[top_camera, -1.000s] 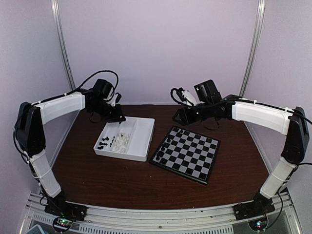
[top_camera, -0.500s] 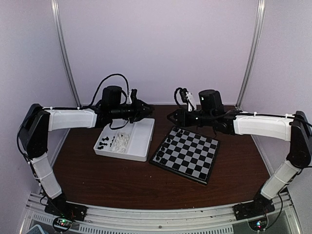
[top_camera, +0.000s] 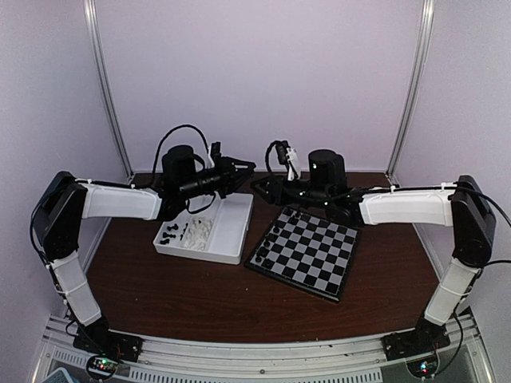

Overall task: Set up the chess pieces on the board
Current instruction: Place the chess piece on the chessboard.

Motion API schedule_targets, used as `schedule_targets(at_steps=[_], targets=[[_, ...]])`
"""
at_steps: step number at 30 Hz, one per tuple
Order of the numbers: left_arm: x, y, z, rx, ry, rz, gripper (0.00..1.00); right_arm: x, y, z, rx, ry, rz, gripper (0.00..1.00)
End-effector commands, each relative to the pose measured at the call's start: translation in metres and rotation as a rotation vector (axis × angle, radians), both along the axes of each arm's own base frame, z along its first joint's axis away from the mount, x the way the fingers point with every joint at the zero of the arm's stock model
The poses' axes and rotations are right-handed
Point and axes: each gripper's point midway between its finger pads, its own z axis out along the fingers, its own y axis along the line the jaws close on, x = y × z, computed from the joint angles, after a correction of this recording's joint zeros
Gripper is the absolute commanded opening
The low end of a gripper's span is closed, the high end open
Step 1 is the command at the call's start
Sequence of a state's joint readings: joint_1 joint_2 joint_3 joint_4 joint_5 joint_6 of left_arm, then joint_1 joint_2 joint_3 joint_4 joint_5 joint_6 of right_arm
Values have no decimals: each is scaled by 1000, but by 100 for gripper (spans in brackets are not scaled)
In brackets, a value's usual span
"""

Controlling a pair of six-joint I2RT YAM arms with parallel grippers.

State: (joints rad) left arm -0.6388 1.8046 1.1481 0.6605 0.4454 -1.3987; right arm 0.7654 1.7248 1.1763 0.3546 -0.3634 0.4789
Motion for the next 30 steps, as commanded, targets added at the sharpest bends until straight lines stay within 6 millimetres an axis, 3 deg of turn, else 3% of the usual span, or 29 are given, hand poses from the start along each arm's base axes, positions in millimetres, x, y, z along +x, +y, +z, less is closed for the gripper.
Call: schedule_targets(at_steps=[1, 10, 26, 30], targets=[[-3, -2, 15, -56, -45, 10, 22, 8, 6, 28, 70, -50, -9, 41], [-6, -3, 17, -74, -49, 8, 22, 20, 11, 34, 76, -46, -34, 37], [-9, -3, 18, -88, -51, 6, 22, 34, 10, 24, 62, -15, -76, 34], [-9, -3, 18, -90, -50, 7, 23, 37, 9, 26, 74, -15, -78, 25]])
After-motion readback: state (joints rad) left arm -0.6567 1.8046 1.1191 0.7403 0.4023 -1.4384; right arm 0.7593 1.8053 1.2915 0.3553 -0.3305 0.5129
